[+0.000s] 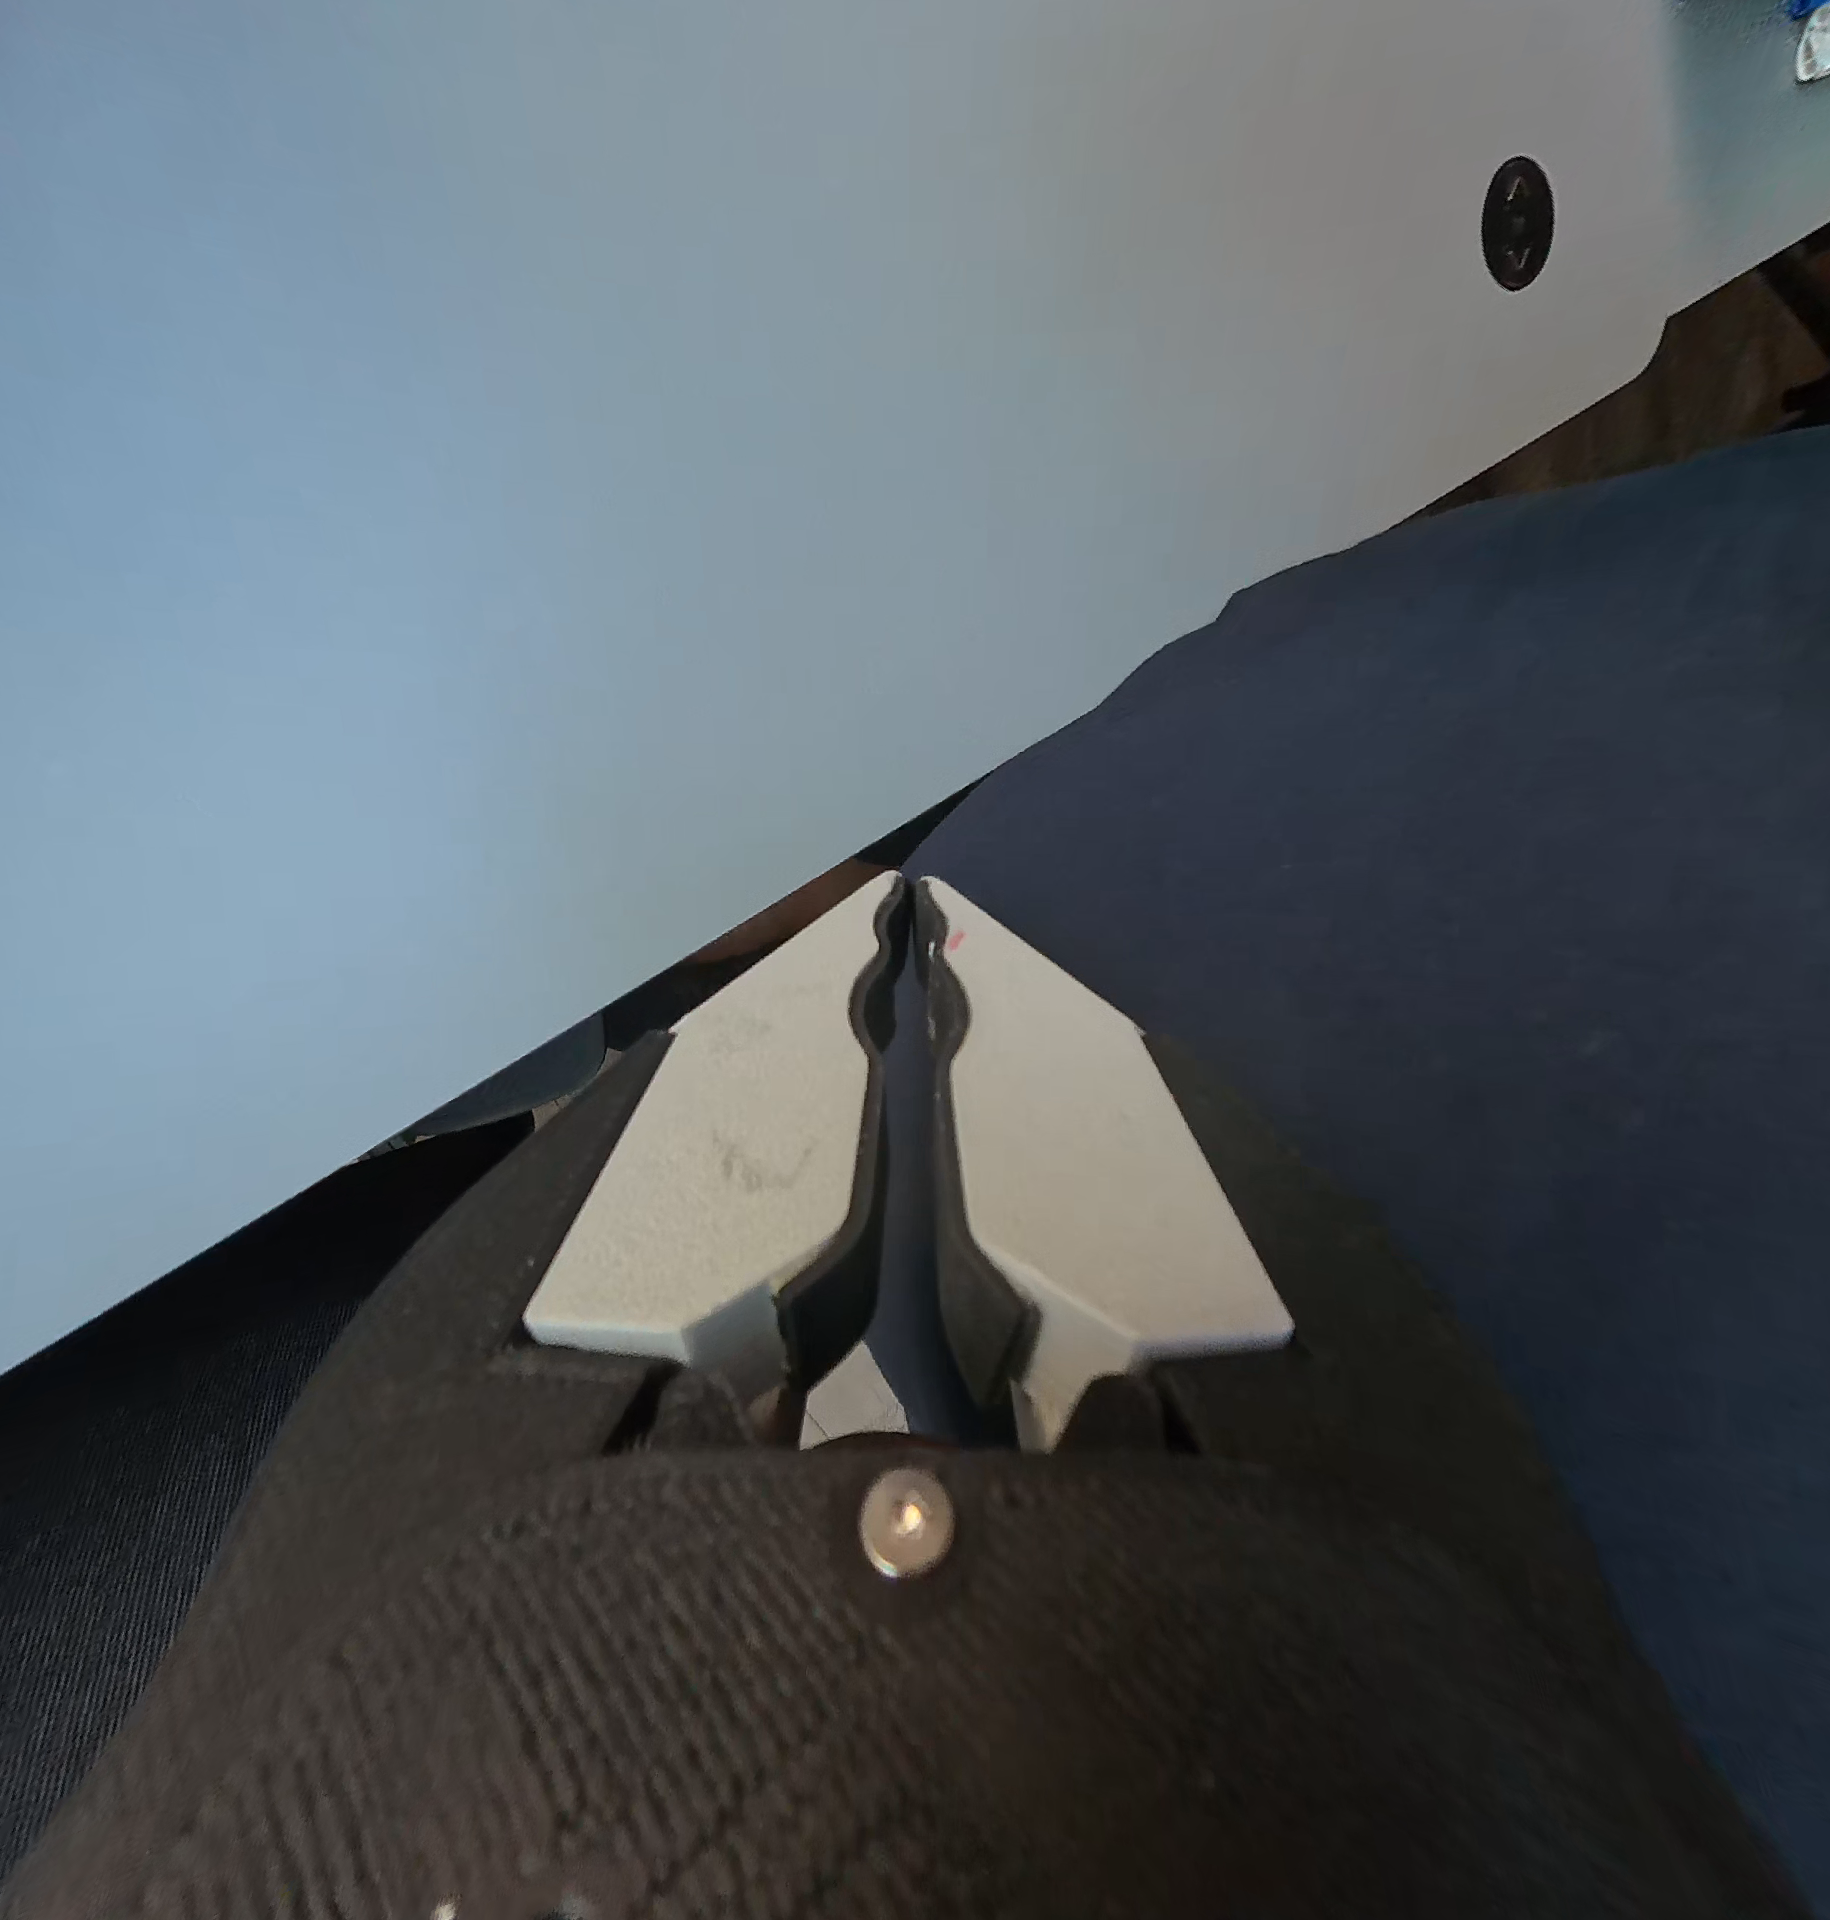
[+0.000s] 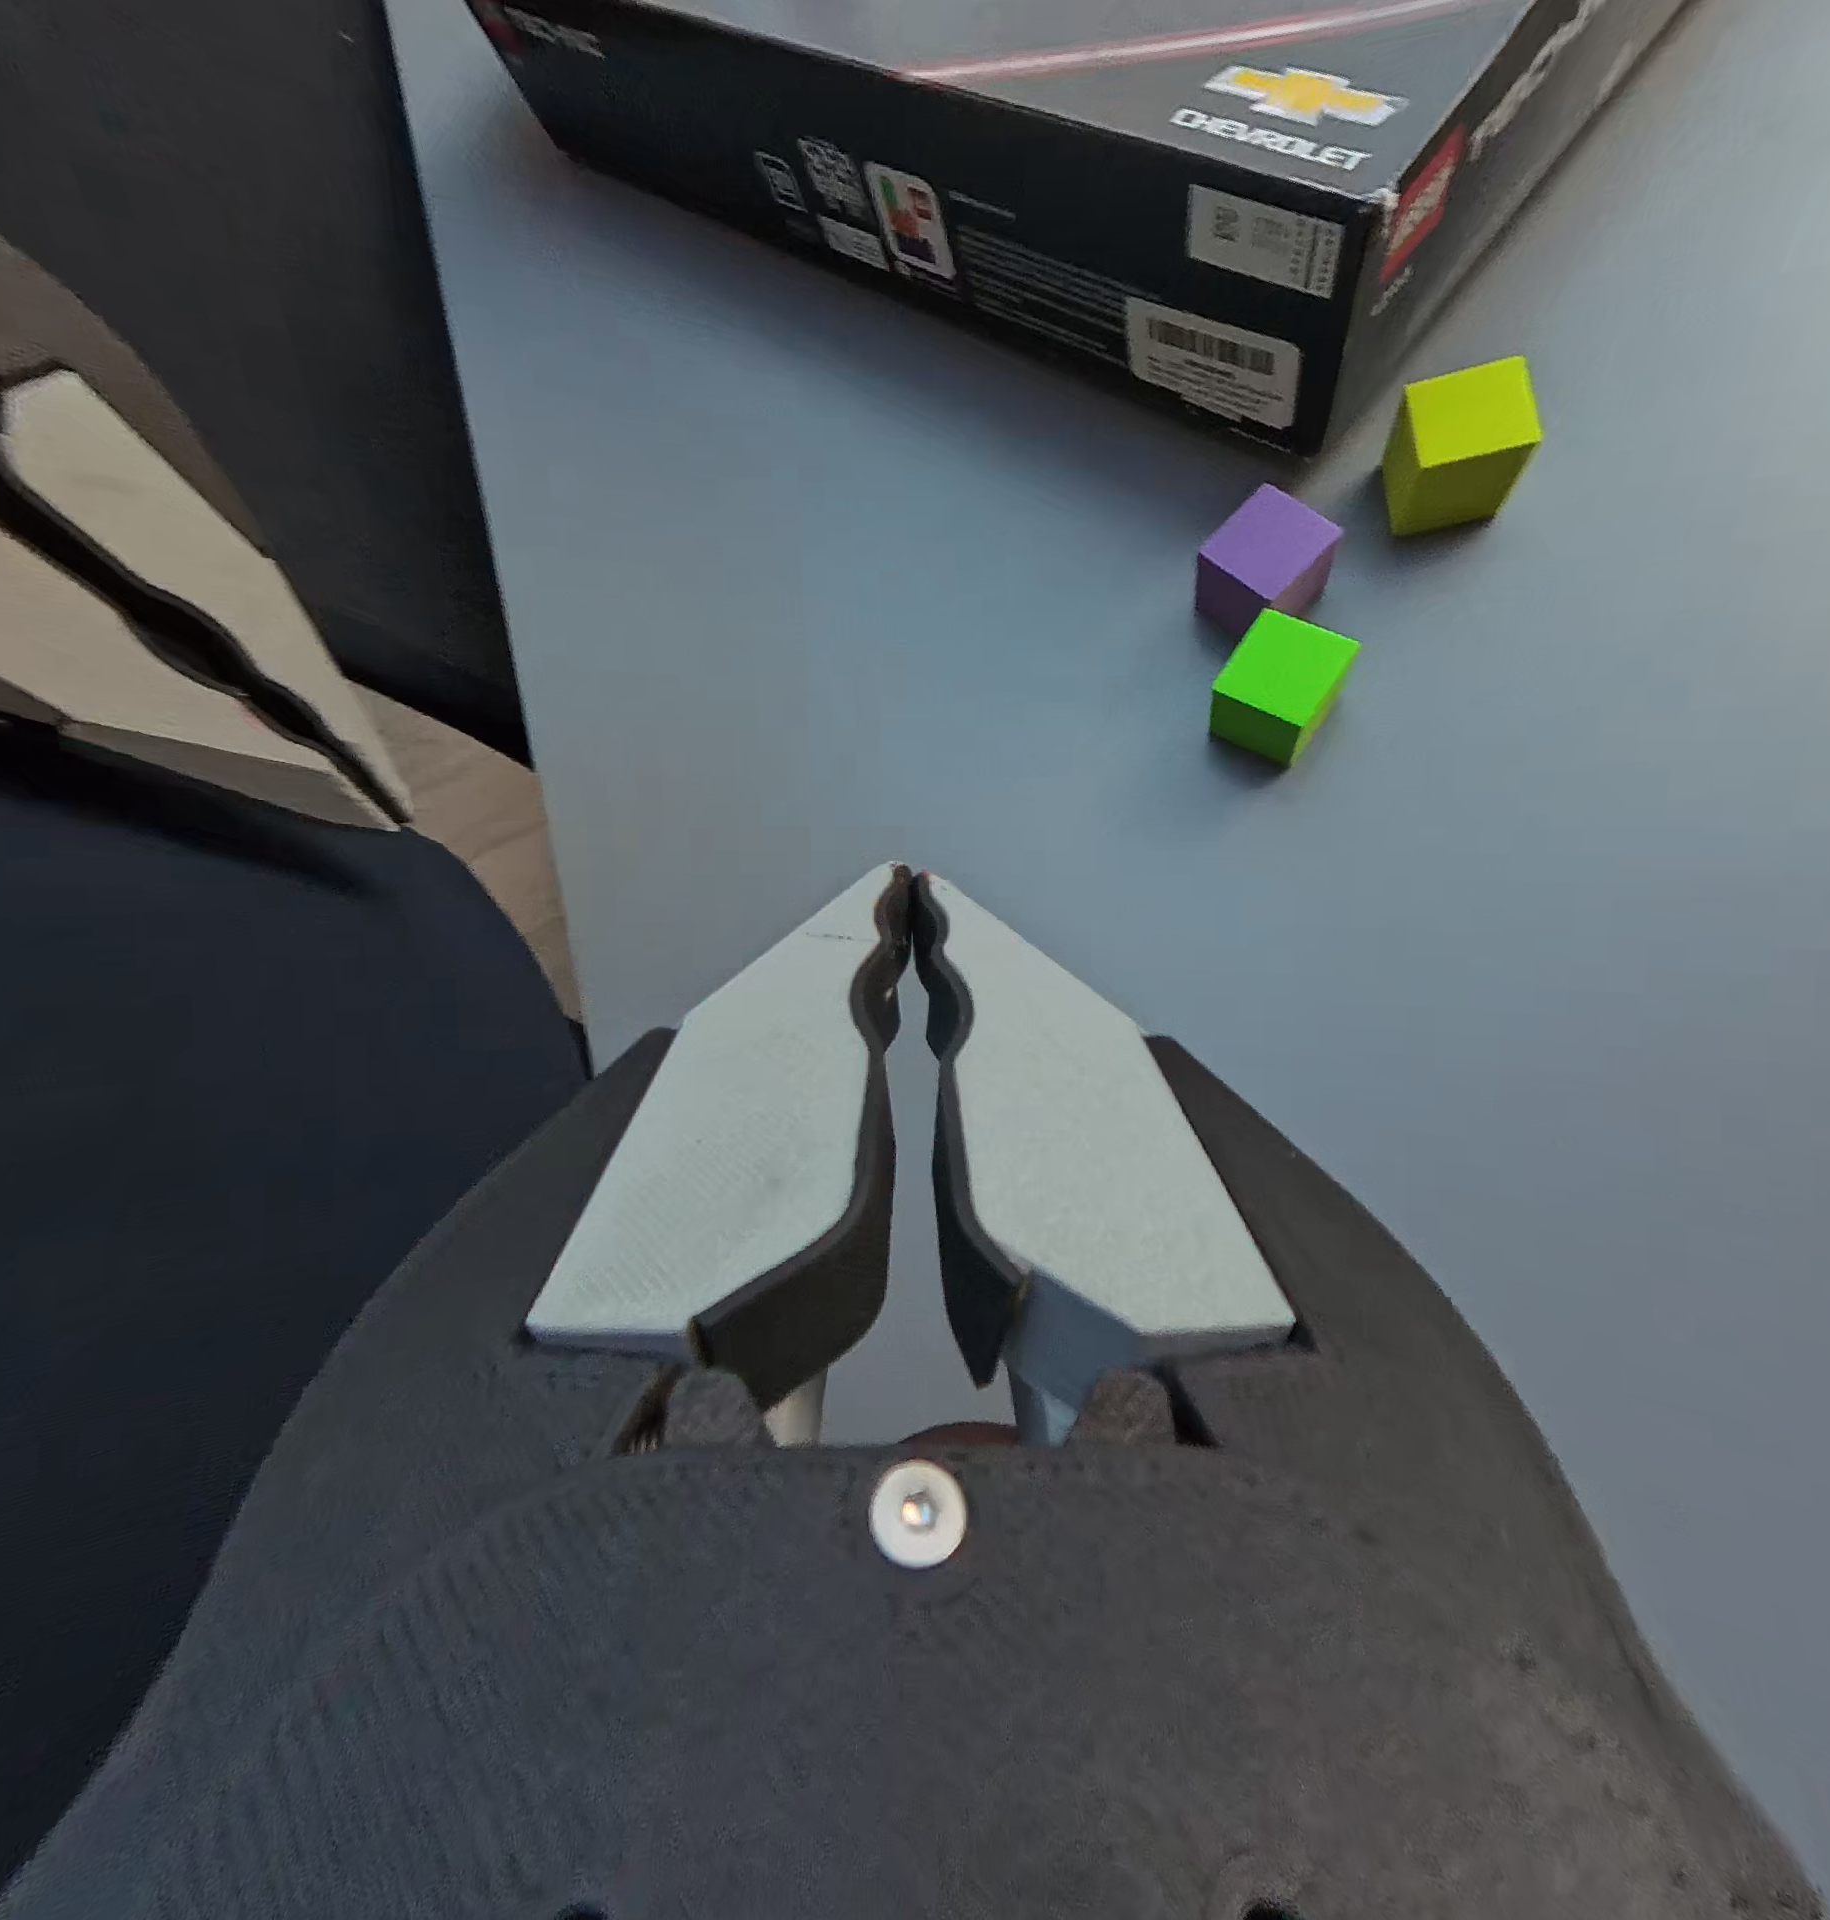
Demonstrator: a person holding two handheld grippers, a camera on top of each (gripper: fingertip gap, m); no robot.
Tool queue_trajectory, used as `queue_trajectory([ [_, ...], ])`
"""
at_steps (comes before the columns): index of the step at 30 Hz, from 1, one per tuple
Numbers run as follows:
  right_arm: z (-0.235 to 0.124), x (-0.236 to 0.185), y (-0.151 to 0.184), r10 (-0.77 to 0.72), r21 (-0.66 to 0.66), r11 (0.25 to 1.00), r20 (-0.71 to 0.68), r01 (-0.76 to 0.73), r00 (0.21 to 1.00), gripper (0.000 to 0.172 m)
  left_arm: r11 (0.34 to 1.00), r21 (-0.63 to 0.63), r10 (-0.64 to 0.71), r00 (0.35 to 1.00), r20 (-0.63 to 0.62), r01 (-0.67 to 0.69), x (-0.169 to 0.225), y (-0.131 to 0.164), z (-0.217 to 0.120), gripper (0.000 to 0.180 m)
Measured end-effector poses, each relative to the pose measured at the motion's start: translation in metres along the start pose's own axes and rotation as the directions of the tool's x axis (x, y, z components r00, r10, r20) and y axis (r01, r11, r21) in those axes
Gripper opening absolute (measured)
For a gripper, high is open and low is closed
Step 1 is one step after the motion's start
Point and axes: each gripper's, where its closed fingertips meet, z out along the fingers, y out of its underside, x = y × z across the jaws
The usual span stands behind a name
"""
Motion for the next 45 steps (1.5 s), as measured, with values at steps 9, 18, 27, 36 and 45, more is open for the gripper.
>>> queue_trajectory([
  [9,0.009,0.056,-0.006,-0.111,-0.1,0.99,-0.169,0.095,0.979,0.019,0.999,-0.011,-0.034,0.998,0.046,0.034,-0.006,0.015,-0.005,0.0],
  [18,0.016,0.146,-0.049,-0.021,-0.097,0.995,-0.247,-0.003,0.969,0.027,0.983,0.031,-0.182,0.976,0.121,0.18,-0.019,0.037,-0.024,0.0],
  [27,0.072,0.255,-0.13,-0.028,-0.139,0.99,-0.293,-0.014,0.956,0.037,0.924,0.011,-0.38,0.911,0.161,0.383,0.006,0.08,-0.014,0.0],
  [36,0.115,0.279,-0.128,-0.05,-0.305,0.952,-0.283,-0.04,0.958,0.027,0.915,-0.005,-0.393,0.896,0.205,0.403,0.026,0.075,-0.003,0.0],
  [45,0.04,0.205,-0.023,0.047,-0.316,0.944,-0.139,-0.089,0.989,0.027,0.938,-0.054,-0.33,0.929,0.17,0.343,0.027,0.064,0.01,0.0],
])
